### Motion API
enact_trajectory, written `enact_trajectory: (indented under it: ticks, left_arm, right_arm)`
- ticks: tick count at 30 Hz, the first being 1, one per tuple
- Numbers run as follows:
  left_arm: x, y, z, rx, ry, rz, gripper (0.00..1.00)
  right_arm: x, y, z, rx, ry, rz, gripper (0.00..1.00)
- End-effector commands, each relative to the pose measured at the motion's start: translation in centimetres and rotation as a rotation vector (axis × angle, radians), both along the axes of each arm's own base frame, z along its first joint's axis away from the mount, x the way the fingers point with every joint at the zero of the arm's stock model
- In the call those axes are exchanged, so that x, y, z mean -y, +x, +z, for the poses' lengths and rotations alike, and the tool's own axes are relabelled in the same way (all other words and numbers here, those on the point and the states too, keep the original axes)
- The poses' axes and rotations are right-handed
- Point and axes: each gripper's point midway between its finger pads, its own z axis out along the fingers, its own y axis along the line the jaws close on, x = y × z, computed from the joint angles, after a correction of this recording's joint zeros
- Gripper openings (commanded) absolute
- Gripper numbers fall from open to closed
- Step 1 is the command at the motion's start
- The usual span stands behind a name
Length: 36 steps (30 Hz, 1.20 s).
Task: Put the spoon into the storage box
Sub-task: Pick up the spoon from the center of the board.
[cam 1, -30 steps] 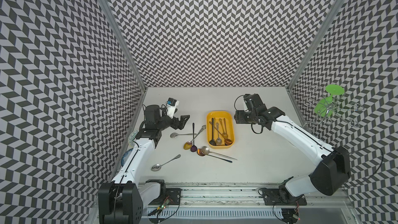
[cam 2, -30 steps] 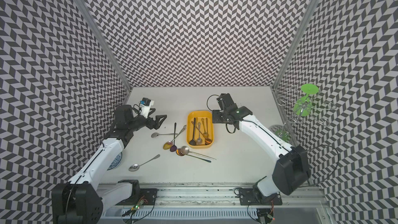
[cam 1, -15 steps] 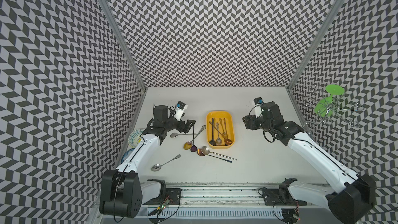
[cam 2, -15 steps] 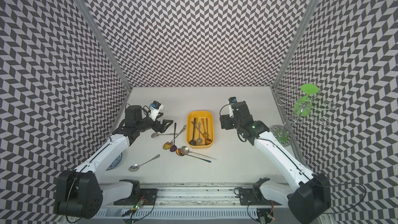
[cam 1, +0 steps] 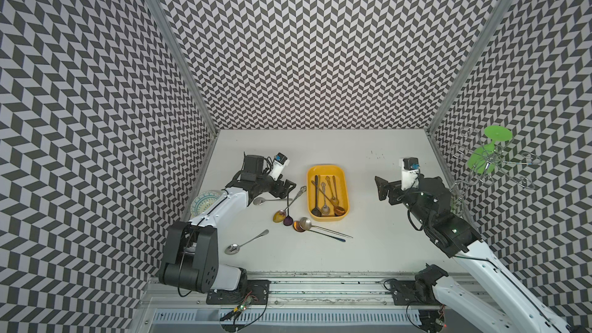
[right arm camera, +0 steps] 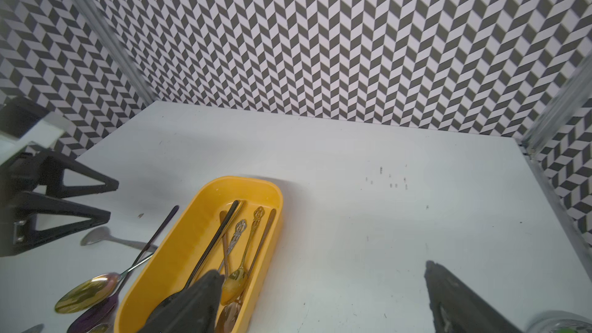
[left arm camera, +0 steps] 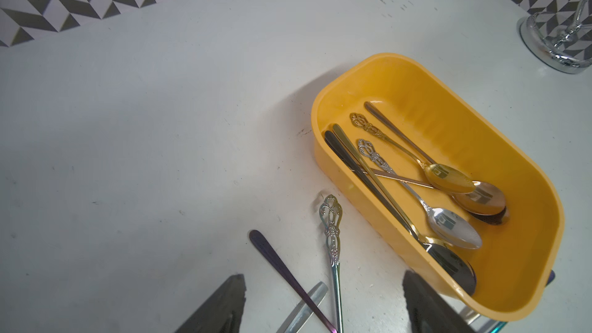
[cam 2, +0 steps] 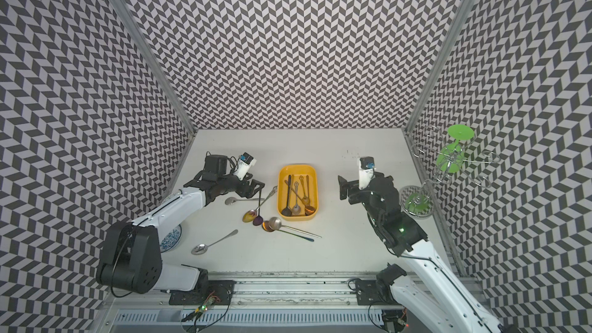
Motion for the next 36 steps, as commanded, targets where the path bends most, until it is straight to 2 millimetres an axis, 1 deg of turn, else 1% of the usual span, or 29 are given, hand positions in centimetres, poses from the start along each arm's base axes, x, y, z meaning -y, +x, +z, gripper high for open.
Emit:
enact_trajectory:
  ticks: [1, 4, 8, 10, 13, 16, 19, 20, 23, 25, 27, 30, 32, 34, 36]
  left_arm:
    - [0.0, 0.0, -0.9, 0.011, 0.082, -0.007, 0.77]
    - [0.3, -0.3, -2.4, -0.016, 0.117, -0.012, 0.72]
    - [0.3, -0.3, -3.6, -0.045, 0.155, 0.008, 0.62]
    - [0.4, -0.5, -4.1, -0.057, 0.166, 0.01, 0.59]
    - [0.3, -0.9, -5.1, -0.075, 0.208, 0.016, 0.53]
    - [0.4, -2.0, -6.3, -0.093, 0.232, -0.005, 0.53]
    - [0.9, -2.8, -6.8, -0.103, 0.241, -0.032, 0.53]
    - [1.0, -2.8, -6.9, -0.103, 0.249, -0.033, 0.53]
    - [1.2, -3.2, -8.1, -0.121, 0.277, -0.045, 0.53]
    - [1.4, -3.2, -8.8, -0.129, 0.307, -0.053, 0.53]
    - [1.5, -3.1, -9.1, -0.135, 0.324, -0.051, 0.52]
    - [2.2, -3.4, -9.7, -0.154, 0.324, -0.068, 0.51]
    - [2.6, -3.6, -10.1, -0.165, 0.331, -0.08, 0.5]
    - [2.5, -3.6, -10.3, -0.169, 0.336, -0.072, 0.48]
    - [2.5, -3.5, -10.6, -0.175, 0.336, -0.063, 0.46]
  right_arm:
    - [1.4, -0.6, 2.3, 0.154, 0.022, -0.07, 1.0]
    - [2.0, -1.2, 2.5, 0.203, 0.022, -0.096, 1.0]
    - [2.6, -1.9, 3.0, 0.283, 0.056, -0.107, 1.0]
    - [2.9, -2.2, 3.3, 0.307, 0.063, -0.114, 1.0]
    - [3.5, -2.1, 3.0, 0.306, 0.053, -0.146, 1.0]
    - [3.3, -2.5, 3.5, 0.338, 0.073, -0.129, 1.0]
    - [3.7, -2.5, 3.3, 0.339, 0.066, -0.151, 1.0]
    - [3.9, -2.4, 3.3, 0.339, 0.064, -0.162, 1.0]
    - [3.6, -2.7, 3.7, 0.356, 0.079, -0.141, 1.0]
    - [3.6, -2.6, 3.5, 0.35, 0.072, -0.141, 1.0]
    - [4.0, -2.5, 3.3, 0.344, 0.063, -0.168, 1.0]
    - [3.8, -2.7, 3.7, 0.358, 0.076, -0.15, 1.0]
    - [3.9, -2.7, 3.6, 0.355, 0.072, -0.154, 1.0]
    - [4.3, -2.6, 3.5, 0.351, 0.063, -0.178, 1.0]
    - [4.2, -2.7, 3.6, 0.356, 0.07, -0.171, 1.0]
